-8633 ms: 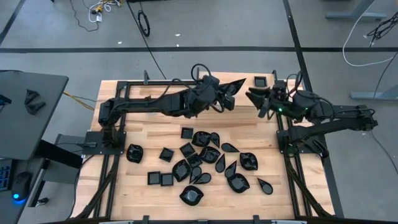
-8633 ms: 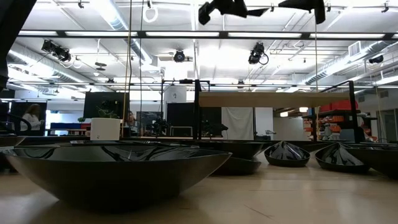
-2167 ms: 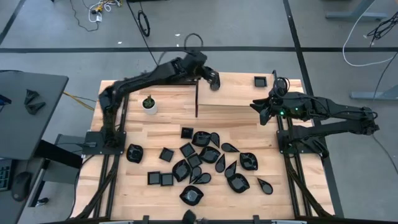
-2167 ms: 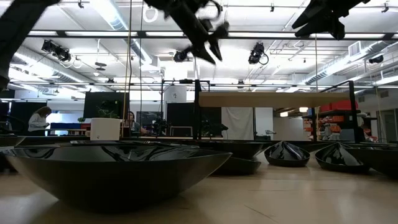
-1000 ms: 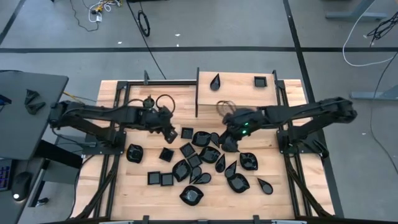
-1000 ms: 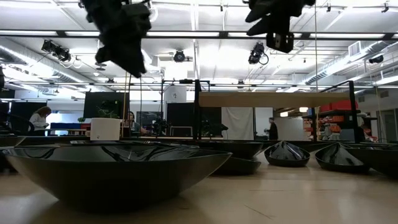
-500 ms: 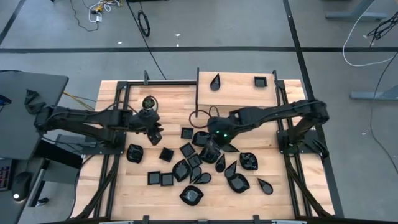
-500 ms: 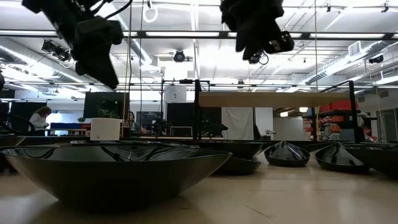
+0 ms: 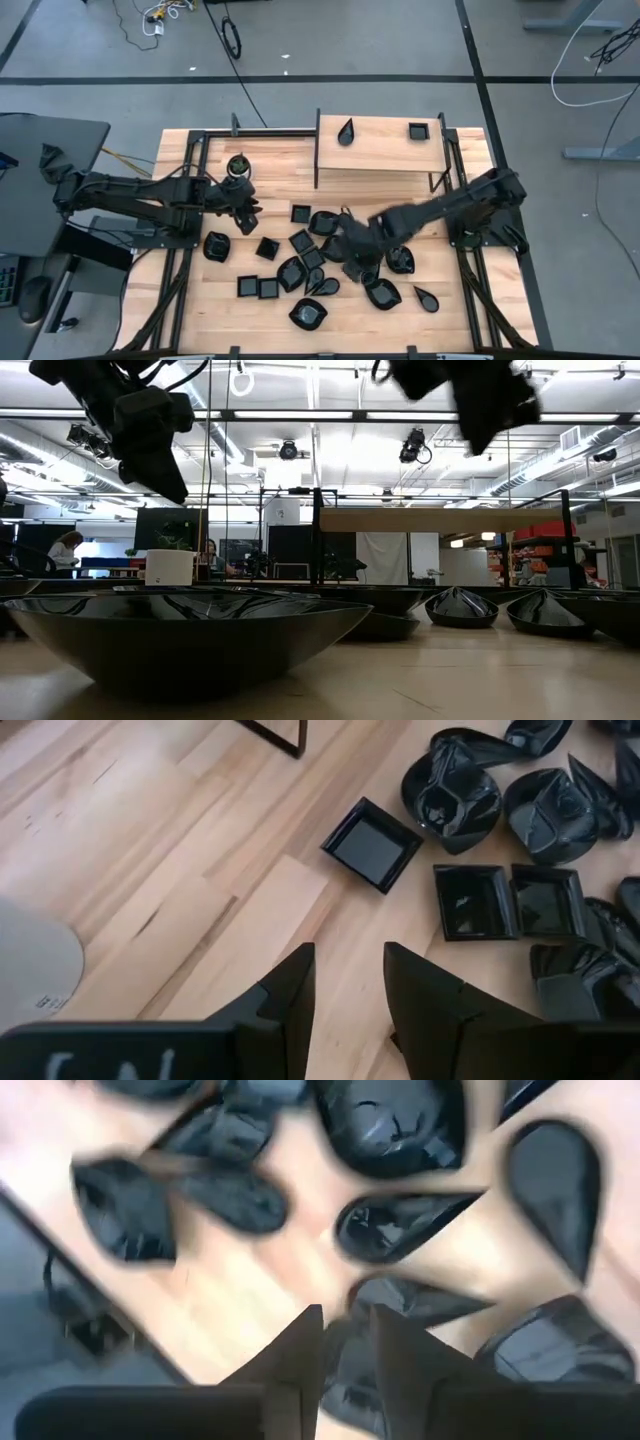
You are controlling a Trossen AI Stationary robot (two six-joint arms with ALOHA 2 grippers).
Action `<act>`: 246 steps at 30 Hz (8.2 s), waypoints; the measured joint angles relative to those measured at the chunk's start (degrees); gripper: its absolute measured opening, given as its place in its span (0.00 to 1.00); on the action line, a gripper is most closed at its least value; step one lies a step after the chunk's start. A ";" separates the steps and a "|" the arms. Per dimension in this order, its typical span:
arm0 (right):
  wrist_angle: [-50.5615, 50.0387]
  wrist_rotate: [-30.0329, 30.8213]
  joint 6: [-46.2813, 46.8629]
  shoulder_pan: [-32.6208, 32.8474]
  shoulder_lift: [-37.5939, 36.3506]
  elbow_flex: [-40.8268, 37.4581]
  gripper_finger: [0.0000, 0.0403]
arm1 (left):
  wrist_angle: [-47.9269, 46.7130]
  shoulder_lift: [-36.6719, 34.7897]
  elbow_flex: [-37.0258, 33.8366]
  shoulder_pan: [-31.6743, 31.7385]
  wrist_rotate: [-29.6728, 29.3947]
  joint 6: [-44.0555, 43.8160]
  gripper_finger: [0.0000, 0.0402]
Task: Pick & Place Mini shaped plates
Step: Put the leaf-shaped plate on the shelf, then stack the drop-shaped plate on top of the drop-shaped plate on the shelf
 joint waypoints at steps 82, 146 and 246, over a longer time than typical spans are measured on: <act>7.62 16.02 4.06 -42.75 -32.63 -18.37 0.00 | 11.79 0.21 0.07 0.05 -0.68 0.96 0.31; 1.11 11.90 -24.18 -55.57 -4.59 -1.46 0.01 | 11.78 0.20 0.07 0.05 -2.18 -2.39 0.31; 14.69 -1.99 -3.18 -13.97 0.40 -23.99 0.43 | -7.70 0.22 0.02 -0.01 4.21 -13.16 0.31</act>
